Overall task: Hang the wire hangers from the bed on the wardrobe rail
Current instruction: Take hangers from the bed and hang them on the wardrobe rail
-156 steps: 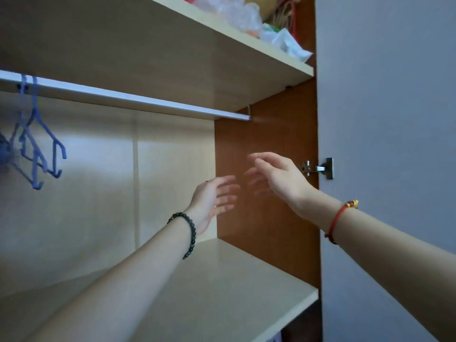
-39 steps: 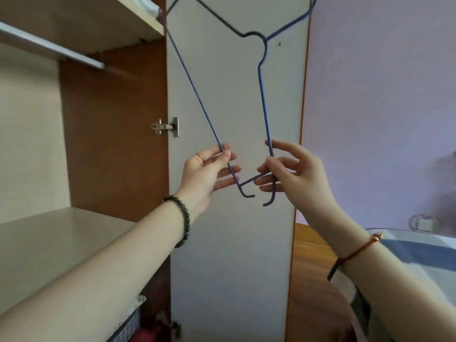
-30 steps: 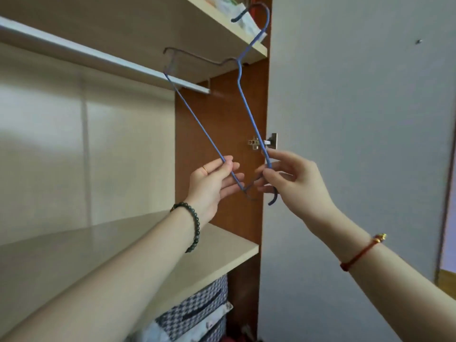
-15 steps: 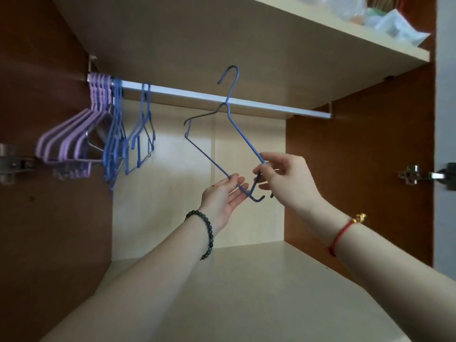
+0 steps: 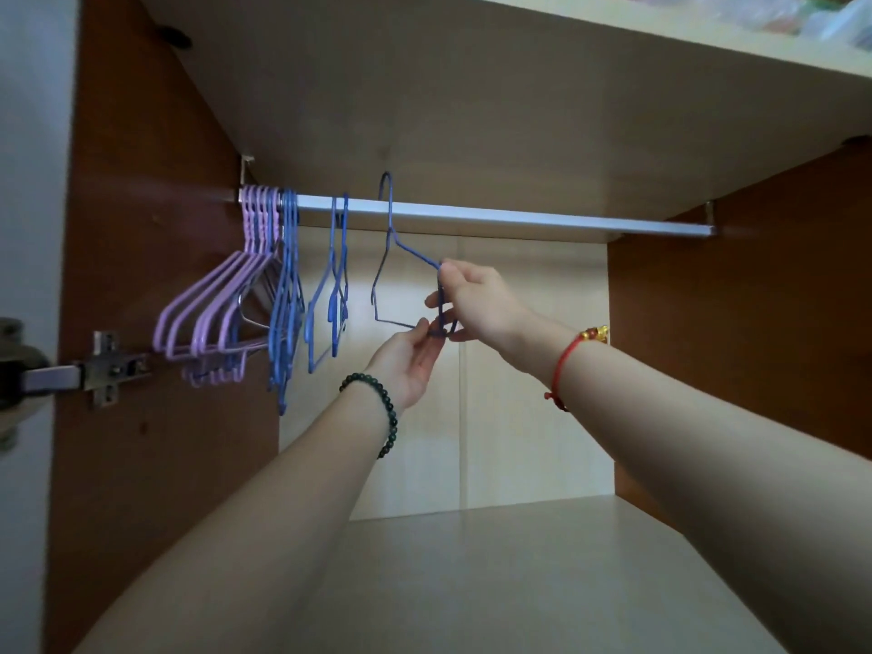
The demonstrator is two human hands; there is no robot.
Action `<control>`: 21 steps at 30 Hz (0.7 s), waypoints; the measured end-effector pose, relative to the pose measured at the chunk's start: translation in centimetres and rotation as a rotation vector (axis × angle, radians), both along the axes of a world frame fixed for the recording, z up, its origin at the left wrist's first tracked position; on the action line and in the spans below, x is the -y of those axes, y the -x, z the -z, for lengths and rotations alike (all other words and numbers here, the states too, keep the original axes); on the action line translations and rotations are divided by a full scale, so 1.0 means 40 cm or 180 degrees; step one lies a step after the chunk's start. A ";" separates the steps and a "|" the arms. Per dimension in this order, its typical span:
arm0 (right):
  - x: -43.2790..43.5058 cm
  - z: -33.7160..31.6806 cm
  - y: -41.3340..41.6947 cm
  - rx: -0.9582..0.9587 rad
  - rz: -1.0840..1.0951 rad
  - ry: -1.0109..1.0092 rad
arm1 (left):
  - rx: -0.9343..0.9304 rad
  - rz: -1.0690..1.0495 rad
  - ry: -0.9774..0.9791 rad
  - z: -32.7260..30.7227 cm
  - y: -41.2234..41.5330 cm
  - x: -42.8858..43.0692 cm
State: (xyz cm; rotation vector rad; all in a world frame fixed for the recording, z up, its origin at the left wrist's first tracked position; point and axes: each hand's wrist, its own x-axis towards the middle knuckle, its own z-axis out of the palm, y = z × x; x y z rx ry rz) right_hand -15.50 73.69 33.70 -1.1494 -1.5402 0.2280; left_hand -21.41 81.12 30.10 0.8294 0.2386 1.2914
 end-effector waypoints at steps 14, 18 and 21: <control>0.068 0.124 -0.109 -0.0029 0.0156 0.0636 | -0.0176 0.0143 0.0444 0.141 -0.021 0.000; 0.145 0.159 -0.202 -0.0093 0.0427 0.0662 | -0.0761 0.0303 0.0164 0.170 -0.102 0.061; 0.233 0.184 -0.280 -0.0071 0.0739 0.0647 | -0.1244 0.0456 -0.0185 0.184 -0.182 0.121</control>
